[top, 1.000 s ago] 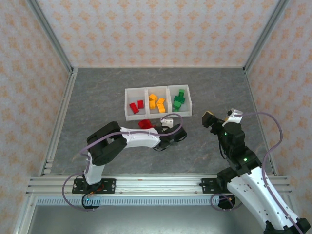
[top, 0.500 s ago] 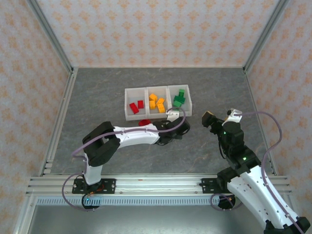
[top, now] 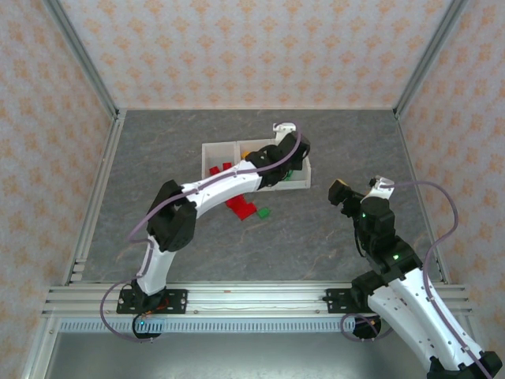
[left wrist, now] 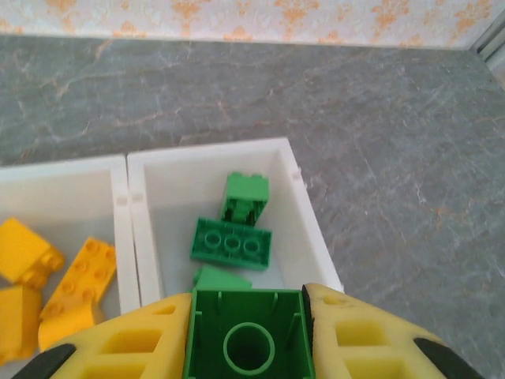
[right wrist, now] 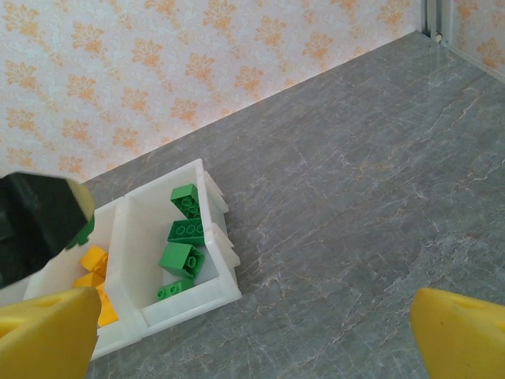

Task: Sort the legos into containers by color
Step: Place the lego in the container.

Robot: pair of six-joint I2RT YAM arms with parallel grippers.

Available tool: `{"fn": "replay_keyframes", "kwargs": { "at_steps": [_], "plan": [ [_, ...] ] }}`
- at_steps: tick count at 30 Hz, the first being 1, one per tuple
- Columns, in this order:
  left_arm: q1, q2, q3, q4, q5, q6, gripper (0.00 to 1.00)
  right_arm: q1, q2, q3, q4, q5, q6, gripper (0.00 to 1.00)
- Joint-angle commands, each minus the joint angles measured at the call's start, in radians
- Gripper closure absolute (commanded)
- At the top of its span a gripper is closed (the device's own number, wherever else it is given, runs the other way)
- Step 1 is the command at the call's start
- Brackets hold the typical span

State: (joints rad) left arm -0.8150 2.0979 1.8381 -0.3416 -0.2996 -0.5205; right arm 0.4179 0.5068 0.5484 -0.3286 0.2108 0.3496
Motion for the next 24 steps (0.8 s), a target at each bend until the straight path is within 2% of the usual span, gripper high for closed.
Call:
{"fn": "replay_keyframes", "kwargs": {
  "at_steps": [1,6,8,14,16,18,21,24],
  "plan": [
    [0.021,0.099,0.1,-0.021,0.002,0.061,0.7,-0.002,-0.007,0.001,-0.004,0.034,0.018,0.0],
    [0.049,0.223,0.25,-0.064,0.007,0.074,0.69,-0.002,-0.005,-0.001,-0.003,0.033,0.017,0.0],
    [0.061,0.248,0.274,-0.064,0.023,0.078,0.65,-0.002,-0.005,-0.004,-0.001,0.029,0.015,0.0],
    [0.085,0.259,0.286,-0.065,0.087,0.082,0.42,-0.002,0.004,-0.006,0.006,0.013,0.015,0.0],
    [0.085,0.249,0.286,-0.071,0.099,0.104,0.3,-0.002,0.008,-0.008,0.008,0.009,0.014,0.0],
    [0.085,0.234,0.286,-0.089,0.108,0.122,0.12,-0.002,0.013,-0.008,0.009,0.007,0.015,0.0],
    [0.086,0.201,0.275,-0.127,0.097,0.127,0.02,-0.002,0.028,-0.008,0.013,-0.007,0.019,0.0],
    [0.085,0.131,0.189,-0.11,0.11,0.121,0.01,-0.002,0.064,-0.006,0.013,-0.046,0.021,0.0]
  ]
}}
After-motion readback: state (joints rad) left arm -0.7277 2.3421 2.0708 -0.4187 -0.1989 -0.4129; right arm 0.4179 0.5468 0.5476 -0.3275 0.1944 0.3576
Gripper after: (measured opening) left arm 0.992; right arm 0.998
